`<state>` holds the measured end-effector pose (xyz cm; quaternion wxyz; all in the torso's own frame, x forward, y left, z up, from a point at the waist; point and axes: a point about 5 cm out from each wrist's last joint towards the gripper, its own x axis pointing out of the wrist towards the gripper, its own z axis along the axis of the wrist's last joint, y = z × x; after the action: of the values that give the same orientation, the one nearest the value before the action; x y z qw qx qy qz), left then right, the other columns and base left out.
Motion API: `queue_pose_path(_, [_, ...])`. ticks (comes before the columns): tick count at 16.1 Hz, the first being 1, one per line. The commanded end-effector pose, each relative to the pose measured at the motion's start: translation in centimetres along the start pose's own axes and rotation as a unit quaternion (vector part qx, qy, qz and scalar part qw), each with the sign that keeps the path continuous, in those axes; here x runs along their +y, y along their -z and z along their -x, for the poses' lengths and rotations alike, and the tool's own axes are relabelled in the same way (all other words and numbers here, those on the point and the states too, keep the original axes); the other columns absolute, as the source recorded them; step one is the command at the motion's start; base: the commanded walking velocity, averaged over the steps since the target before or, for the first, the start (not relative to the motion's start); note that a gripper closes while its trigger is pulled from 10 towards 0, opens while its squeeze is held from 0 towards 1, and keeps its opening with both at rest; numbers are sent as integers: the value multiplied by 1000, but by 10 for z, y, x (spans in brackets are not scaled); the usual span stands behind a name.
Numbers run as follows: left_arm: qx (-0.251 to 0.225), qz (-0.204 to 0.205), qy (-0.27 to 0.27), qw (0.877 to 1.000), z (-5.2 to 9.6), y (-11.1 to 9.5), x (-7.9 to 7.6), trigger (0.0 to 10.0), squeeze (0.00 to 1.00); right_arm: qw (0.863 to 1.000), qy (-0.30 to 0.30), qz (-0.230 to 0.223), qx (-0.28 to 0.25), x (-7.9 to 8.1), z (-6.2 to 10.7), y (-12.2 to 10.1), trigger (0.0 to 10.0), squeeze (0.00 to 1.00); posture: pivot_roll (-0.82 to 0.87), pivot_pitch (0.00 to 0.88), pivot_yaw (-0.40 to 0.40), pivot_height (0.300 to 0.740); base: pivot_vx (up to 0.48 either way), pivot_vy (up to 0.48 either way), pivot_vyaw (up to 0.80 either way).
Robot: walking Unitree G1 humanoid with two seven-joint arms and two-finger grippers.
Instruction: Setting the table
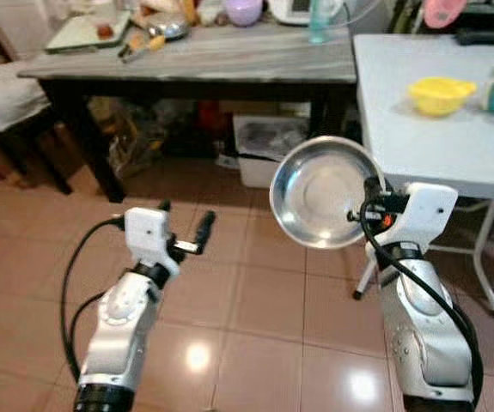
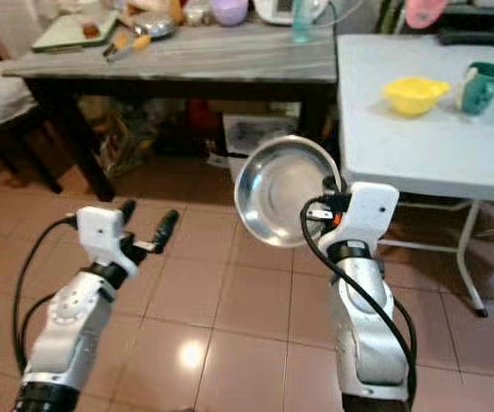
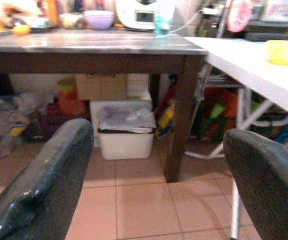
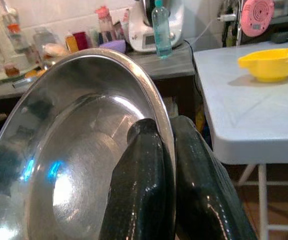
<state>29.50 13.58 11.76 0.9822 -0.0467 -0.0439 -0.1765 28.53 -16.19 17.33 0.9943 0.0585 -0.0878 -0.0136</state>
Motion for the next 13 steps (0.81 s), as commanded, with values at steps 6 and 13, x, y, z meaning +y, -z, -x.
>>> queue_pose_path(6, [-1,-1,11,1000,0,0,-4,10000,0,1000,-3,9,-11,-2,0,-4,10000,0,-49,96,58,740,425,0,0])
queue_pose_path(13, [3,-1,15,1000,0,1,-4,10000,0,1000,-4,13,-14,-1,-1,-4,10000,0,-50,99,65,740,406,0,0])
